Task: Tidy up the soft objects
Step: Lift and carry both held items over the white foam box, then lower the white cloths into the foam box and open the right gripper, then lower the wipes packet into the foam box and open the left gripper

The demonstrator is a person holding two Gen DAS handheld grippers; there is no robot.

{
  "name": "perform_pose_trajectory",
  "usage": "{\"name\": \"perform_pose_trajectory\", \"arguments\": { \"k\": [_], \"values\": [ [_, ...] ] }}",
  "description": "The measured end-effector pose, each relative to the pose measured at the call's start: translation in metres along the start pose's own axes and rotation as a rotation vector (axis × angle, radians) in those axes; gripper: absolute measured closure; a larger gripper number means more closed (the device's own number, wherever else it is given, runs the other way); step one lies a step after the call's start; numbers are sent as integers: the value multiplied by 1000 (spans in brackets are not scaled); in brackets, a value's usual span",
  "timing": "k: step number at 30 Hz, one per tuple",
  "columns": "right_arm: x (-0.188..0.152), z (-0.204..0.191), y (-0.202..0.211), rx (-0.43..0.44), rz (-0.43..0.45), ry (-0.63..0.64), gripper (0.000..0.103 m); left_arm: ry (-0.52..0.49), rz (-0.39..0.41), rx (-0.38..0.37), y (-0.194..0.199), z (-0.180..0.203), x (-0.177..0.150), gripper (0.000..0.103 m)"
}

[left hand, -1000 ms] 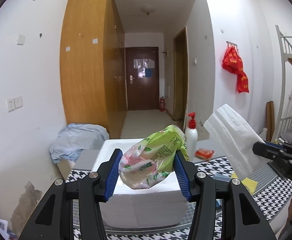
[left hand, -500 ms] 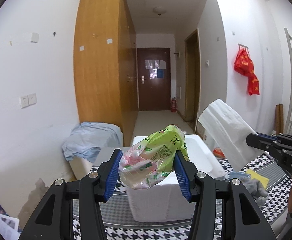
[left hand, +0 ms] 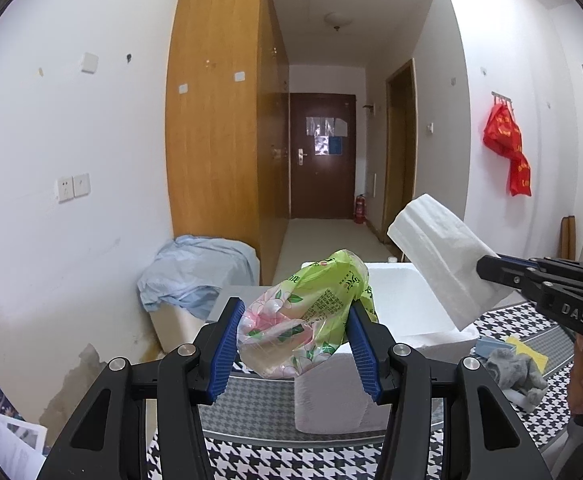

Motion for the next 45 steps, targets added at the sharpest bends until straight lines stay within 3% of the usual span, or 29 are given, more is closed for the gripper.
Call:
{"name": "perform_pose_trajectory", "arguments": {
  "k": [25,27,29,30,32,45],
  "values": [
    [1,-1,-64,2,-135,-6,92,40,-20,16,-19,-17,-4,50],
    [-1,-2,-68,12,-152,-11,75,45,-18,14,-20,-19,-3,50],
    [-2,0,-68,26,-147,-28,18,47,-16,18,-20,-19,-2,50],
    [-1,2,-65,26,-130,-45,13,49,-15,18,-21,-19,-1,50],
    [3,2,-58,39,-93,-64,12,53,-16,17,-22,-19,-1,50],
    [3,3,-47,21,-84,-49,10,37,-24,6,-32,-16,4,50]
  ]
}}
Point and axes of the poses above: each gripper's, at about its wrist camera, not at the fingertips, and y roughly against the way its jaws point, z to its right, x to its top, the point moved 10 cm from there along -y, roughly the way its jaws point, and after that the axes turned 9 degrees about -z, right-handed, at the moved point
